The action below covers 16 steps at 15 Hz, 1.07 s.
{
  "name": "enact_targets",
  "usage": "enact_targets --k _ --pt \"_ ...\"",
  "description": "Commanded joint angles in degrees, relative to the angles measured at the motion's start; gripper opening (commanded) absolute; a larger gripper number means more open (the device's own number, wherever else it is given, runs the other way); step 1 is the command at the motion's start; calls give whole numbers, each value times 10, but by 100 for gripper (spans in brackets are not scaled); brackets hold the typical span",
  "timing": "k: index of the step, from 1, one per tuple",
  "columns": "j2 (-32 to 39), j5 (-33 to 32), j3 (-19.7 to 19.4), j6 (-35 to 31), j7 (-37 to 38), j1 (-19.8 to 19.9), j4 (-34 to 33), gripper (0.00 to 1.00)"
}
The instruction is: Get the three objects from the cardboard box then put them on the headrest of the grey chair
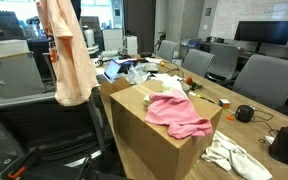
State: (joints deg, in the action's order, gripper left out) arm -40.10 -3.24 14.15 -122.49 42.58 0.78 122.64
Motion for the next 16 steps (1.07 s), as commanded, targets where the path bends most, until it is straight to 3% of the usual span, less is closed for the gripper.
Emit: enact_targets --k 1,16 --pt "32 0 6 15 -24 4 -19 2" --pt "-42 14 13 74 -28 -22 60 2"
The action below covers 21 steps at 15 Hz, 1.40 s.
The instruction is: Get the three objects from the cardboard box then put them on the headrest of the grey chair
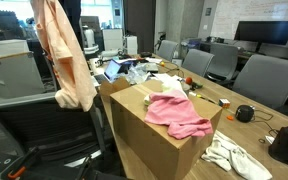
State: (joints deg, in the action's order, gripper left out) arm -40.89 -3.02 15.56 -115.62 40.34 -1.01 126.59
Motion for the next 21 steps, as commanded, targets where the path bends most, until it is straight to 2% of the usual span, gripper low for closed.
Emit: enact_targets --k 1,6,16,17,18,20,21 --pt "-40 14 -1 8 -6 -4 26 2" --pt "-58 20 1 20 -8 -2 41 3" --pt "-42 19 3 43 -11 2 30 3" --pt "-41 18 4 47 -12 2 29 8" --pt "-39 18 3 51 -13 3 27 31" --pt "-37 18 1 56 -13 4 27 36" --pt "-37 19 0 57 -12 4 27 42"
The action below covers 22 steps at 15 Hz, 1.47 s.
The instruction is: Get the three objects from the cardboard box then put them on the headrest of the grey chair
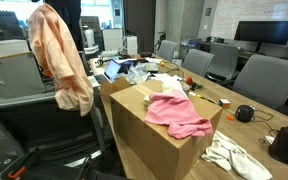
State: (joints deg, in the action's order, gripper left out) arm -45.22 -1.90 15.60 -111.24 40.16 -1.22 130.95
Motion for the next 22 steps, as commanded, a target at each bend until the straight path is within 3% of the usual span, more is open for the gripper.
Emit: enact_targets --k 1,6,8,17,22 --pt "6 8 -1 15 -9 8 -17 51" --pt "5 11 -10 21 -3 16 -13 88" --pt "6 14 -18 26 3 23 -11 99" --pt "51 53 -82 38 38 80 -6 100" --pt "103 38 -96 32 85 114 -6 100"
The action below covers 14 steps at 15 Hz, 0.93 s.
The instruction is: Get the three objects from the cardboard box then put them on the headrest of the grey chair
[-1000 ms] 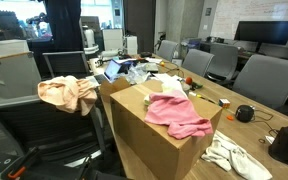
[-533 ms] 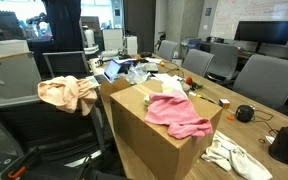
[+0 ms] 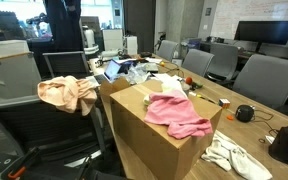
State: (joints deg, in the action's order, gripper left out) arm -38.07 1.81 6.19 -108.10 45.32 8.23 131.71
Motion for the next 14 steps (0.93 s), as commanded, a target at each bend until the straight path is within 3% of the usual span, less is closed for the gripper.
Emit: enact_targets --k 1,6,14 --pt "43 -3 -4 -2 45 27 -12 100" --pt "101 -6 -36 -2 104 59 -9 100" --pt "169 31 -123 1 168 89 0 100"
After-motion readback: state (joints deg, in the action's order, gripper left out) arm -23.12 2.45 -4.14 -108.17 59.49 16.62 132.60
